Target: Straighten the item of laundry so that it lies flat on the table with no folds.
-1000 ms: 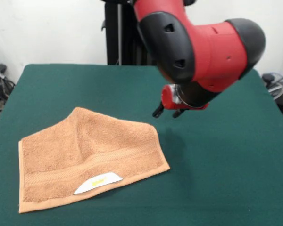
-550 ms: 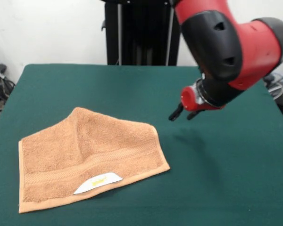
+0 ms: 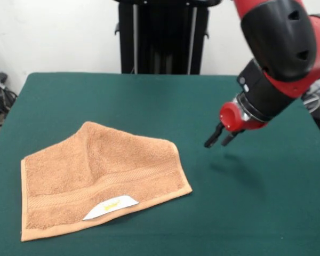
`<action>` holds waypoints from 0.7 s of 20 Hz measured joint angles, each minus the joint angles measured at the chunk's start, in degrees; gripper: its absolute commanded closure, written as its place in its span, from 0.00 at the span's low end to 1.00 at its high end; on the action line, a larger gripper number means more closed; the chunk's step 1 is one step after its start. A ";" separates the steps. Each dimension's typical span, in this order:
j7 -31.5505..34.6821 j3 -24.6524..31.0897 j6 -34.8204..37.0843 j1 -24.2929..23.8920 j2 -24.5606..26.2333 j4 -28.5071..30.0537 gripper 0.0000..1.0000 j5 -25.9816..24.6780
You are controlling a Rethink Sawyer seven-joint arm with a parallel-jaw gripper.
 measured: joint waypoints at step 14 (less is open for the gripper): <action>0.00 -7.19 -8.49 7.29 -1.69 1.14 0.00 -9.92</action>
